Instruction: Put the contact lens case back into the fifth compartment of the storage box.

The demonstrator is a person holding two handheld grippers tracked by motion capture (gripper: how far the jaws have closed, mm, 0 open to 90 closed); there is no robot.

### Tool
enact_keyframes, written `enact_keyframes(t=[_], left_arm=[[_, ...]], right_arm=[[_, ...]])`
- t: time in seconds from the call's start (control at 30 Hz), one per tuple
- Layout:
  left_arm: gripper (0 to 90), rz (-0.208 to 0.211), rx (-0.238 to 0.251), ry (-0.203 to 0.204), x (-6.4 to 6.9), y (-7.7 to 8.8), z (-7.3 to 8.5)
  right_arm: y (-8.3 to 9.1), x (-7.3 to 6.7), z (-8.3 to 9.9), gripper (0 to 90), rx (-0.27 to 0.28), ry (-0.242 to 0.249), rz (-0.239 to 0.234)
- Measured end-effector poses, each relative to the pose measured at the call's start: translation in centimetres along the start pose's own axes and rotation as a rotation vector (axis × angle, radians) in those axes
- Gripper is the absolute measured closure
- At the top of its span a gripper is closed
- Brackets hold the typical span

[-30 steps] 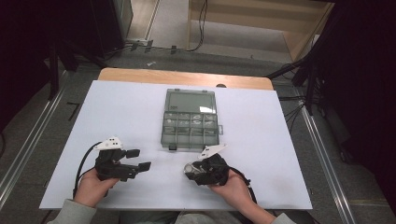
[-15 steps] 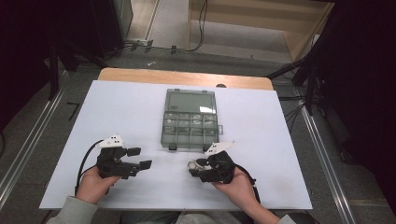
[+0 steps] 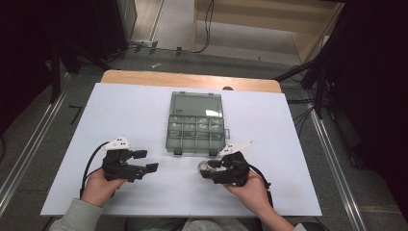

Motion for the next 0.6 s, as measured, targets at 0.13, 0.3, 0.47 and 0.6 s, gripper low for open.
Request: enact_keyframes(t=[0.13, 0.3, 0.47, 0.6], left_arm=[[25.1, -0.001, 0.000, -0.001, 0.0, 0.0, 0.0], [25.2, -0.005, 0.006, 0.004, -0.1, 0.0, 0.0], [25.2, -0.007, 0.003, 0.003, -0.1, 0.0, 0.0], [25.2, -0.011, 0.006, 0.003, -0.1, 0.0, 0.0]], right_arm=[[0.3, 0.1, -0.3, 47.0, 0.004, -0.014, -0.009], [0.6, 0.1, -0.8, 47.0, 0.017, -0.021, -0.021], [0.8, 0.0, -1.5, 47.0, 0.019, -0.019, -0.028], [0.9, -0.2, -2.2, 47.0, 0.028, -0.013, -0.029]])
Point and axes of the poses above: each handheld gripper's, and its own axes: y roughly backward along the jaws, z roughly out of its underside, x roughly to its right, the point moved 3 cm from there along -y, roughly forward along the jaws, and after that the axes turned 13 degrees about -y, right-handed, at the moved point
